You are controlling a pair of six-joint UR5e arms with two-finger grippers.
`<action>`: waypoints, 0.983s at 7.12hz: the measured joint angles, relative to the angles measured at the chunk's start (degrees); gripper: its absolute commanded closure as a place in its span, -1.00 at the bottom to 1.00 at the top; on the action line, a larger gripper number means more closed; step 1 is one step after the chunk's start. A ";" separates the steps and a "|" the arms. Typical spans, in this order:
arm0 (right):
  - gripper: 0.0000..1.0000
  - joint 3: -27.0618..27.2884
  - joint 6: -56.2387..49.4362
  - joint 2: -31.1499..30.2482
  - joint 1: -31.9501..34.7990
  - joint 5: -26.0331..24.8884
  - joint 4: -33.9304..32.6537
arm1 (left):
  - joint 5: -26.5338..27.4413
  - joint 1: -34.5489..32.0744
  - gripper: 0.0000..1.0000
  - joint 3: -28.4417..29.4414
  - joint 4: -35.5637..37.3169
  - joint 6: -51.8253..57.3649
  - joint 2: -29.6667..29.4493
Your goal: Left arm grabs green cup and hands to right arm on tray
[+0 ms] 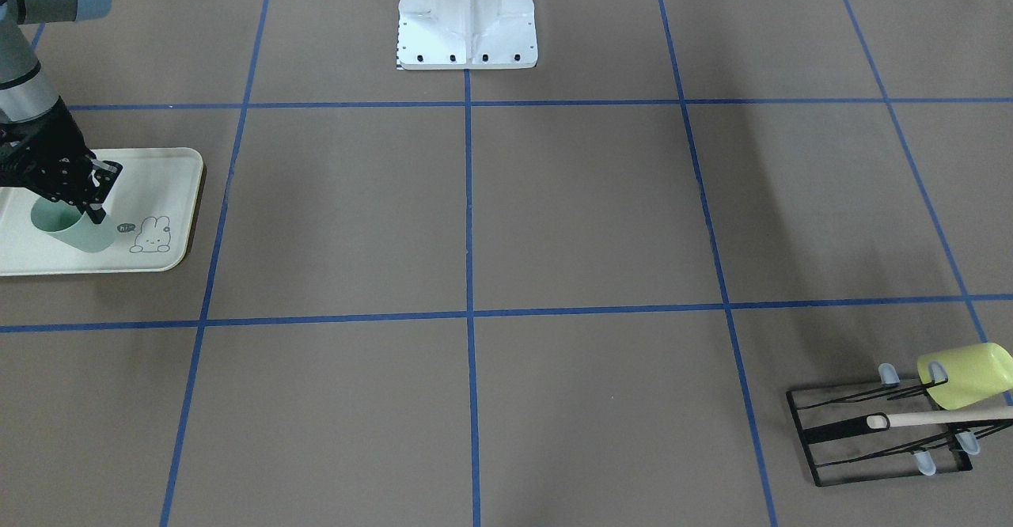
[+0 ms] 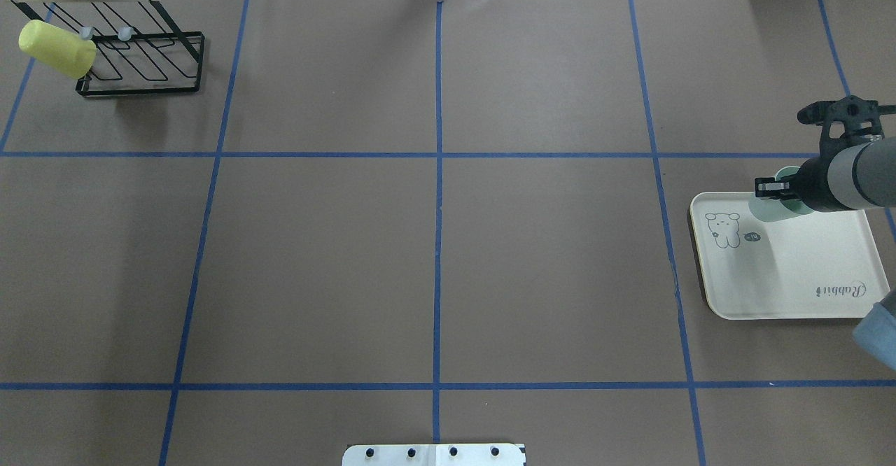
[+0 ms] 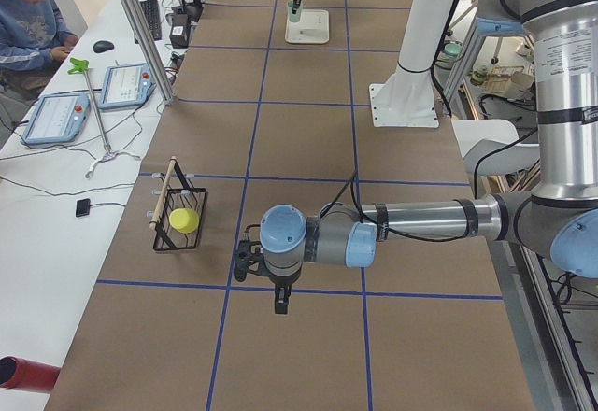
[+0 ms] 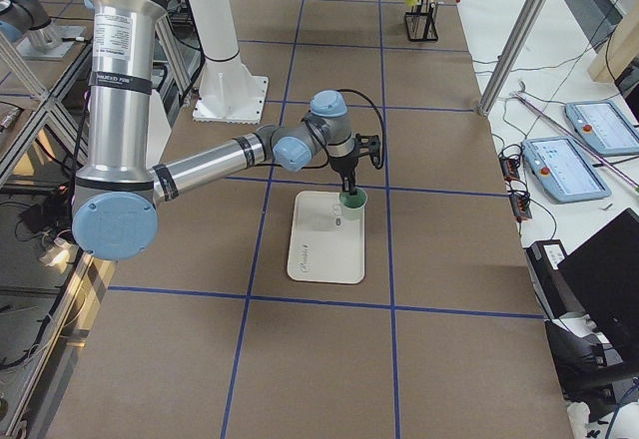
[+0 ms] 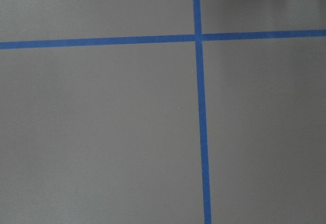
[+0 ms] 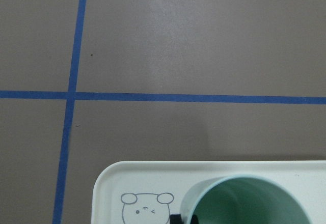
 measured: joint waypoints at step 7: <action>-1.00 -1.08 2.18 -1.60 -1.57 -1.61 4.52 | 0.04 0.05 -1.00 0.58 -0.28 -0.01 -0.03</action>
